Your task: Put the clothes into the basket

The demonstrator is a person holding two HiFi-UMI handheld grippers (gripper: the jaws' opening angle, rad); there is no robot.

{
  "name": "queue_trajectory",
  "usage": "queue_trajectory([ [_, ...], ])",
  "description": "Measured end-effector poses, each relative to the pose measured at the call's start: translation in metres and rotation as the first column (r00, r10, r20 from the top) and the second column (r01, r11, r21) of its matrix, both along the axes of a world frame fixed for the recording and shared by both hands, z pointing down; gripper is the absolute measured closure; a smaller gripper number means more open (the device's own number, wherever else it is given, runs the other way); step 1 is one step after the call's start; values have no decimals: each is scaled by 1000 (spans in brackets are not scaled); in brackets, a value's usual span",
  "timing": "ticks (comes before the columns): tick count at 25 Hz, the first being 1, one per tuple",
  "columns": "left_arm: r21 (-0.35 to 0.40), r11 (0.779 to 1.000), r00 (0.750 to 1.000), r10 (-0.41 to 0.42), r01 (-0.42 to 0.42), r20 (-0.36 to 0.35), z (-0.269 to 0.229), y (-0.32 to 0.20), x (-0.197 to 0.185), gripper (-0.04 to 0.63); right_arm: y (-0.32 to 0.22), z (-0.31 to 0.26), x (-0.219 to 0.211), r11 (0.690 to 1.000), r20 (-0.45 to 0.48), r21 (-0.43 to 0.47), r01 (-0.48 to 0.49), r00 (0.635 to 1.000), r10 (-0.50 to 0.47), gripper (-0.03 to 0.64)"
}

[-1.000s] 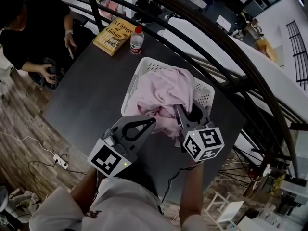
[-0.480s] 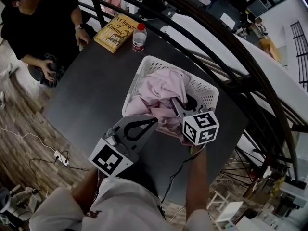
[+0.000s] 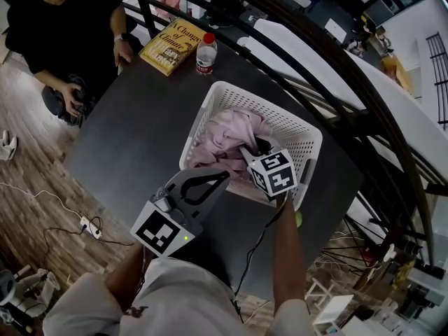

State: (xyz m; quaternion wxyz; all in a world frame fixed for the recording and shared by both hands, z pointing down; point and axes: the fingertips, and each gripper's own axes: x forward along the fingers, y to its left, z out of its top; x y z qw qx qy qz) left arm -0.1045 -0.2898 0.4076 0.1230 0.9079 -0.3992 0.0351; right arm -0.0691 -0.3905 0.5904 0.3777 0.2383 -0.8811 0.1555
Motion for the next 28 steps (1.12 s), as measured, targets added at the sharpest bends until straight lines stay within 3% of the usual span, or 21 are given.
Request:
queue_trajectory([
  [5,-2,1000,1000,-2,2,0,4,-1,0,592,5,29,-1,999,-57,-37,40,998,-42,488],
  [14,-10,1000,1000,-5,5,0,6,1,-1,592,11,48,-11,989,-147,-23,143,978,-145,486],
  [24,-16,1000,1000,-12,12,-2,6,5,-3,592,14,58,-17,988,-151,-32,153,976,-156,477],
  [28,-17,1000,1000,-10,10,-4,6,6,-3,592,14,57,-18,985,-162,-18,174,971,-175,423],
])
